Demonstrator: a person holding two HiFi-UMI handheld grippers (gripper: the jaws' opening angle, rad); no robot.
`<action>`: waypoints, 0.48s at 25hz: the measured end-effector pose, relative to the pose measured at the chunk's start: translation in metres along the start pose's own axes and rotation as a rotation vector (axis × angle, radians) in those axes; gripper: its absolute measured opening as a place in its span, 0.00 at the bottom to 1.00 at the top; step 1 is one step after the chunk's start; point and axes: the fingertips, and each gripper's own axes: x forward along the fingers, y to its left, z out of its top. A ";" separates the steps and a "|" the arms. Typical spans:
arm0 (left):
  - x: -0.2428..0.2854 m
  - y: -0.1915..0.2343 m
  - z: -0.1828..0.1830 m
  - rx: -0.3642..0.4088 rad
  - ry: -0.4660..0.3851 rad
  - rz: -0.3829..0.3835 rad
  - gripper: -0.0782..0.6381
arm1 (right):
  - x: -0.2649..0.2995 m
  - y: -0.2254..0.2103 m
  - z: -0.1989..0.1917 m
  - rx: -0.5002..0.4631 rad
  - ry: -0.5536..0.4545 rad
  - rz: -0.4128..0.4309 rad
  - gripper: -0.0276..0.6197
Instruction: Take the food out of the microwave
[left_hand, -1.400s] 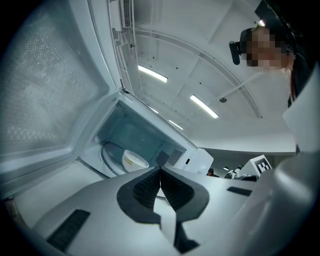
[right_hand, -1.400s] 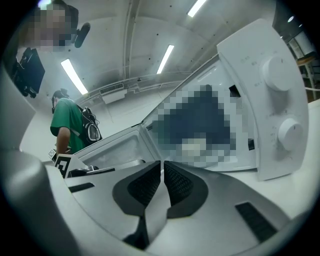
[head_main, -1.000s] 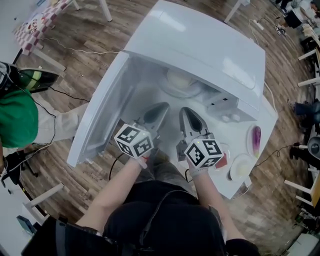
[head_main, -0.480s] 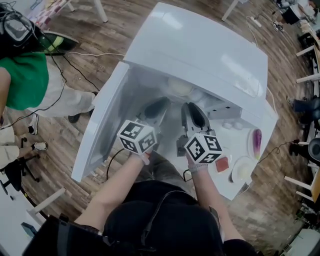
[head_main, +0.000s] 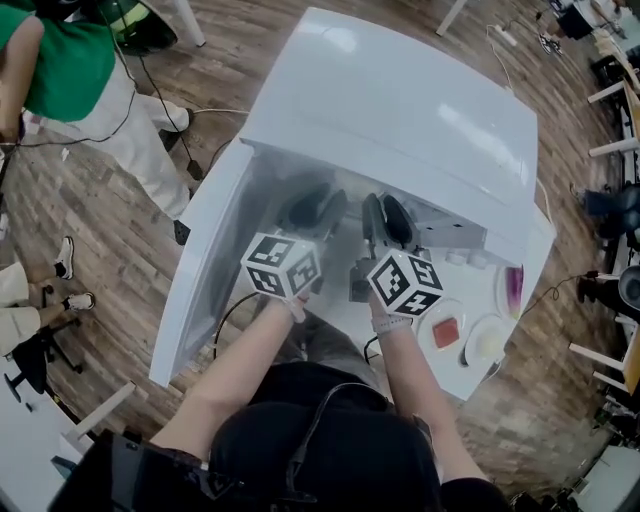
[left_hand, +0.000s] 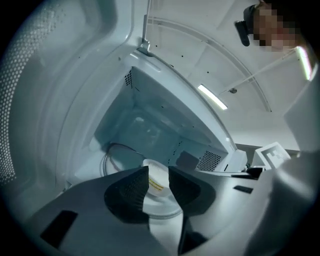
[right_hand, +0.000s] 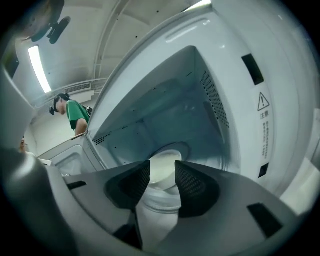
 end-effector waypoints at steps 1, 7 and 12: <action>0.003 0.003 0.002 -0.001 0.001 0.006 0.27 | 0.004 -0.001 0.002 0.003 -0.002 -0.010 0.28; 0.020 0.015 0.010 -0.002 0.014 0.021 0.27 | 0.021 -0.011 0.008 0.031 -0.001 -0.056 0.30; 0.028 0.021 0.010 0.006 0.043 0.034 0.27 | 0.031 -0.019 0.008 0.064 0.020 -0.085 0.30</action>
